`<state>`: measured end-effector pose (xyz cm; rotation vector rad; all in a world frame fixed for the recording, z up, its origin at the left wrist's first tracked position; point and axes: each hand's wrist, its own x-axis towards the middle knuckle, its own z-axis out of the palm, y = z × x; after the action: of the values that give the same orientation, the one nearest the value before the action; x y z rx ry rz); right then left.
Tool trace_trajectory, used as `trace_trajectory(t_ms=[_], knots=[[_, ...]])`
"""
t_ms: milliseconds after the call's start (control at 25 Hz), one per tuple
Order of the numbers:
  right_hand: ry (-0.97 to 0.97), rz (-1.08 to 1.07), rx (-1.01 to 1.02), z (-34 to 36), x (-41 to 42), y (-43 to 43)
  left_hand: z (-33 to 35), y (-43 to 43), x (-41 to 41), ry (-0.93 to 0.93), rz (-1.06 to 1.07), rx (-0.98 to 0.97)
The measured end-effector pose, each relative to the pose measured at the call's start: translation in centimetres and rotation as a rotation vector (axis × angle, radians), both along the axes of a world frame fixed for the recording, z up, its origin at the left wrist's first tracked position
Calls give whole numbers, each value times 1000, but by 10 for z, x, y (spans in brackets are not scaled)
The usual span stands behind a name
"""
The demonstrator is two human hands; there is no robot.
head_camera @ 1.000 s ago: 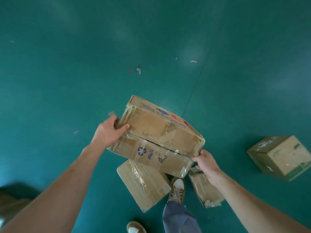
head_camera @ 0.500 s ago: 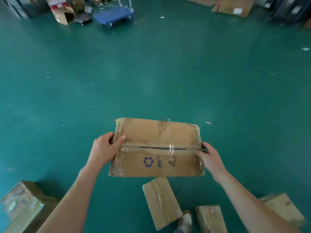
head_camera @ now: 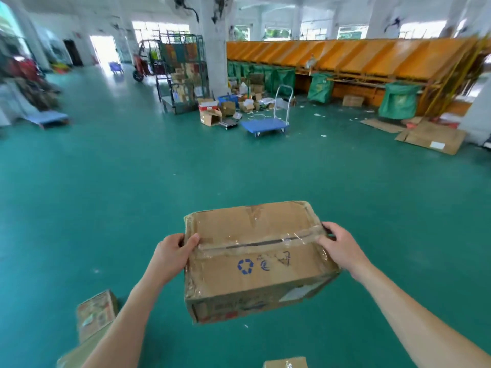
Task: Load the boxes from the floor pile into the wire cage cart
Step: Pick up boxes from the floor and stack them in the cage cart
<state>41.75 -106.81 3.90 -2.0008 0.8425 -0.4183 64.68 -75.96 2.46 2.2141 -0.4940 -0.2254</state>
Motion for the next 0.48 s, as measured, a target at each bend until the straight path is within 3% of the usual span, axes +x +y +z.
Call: trace_trajectory(t_ms=[280,480], knots=[[11,309,-120,37,84,55,19,113,-25,96,290,-77],[-39,503,105,45,119,108,22,189,-85,209,536,-197]])
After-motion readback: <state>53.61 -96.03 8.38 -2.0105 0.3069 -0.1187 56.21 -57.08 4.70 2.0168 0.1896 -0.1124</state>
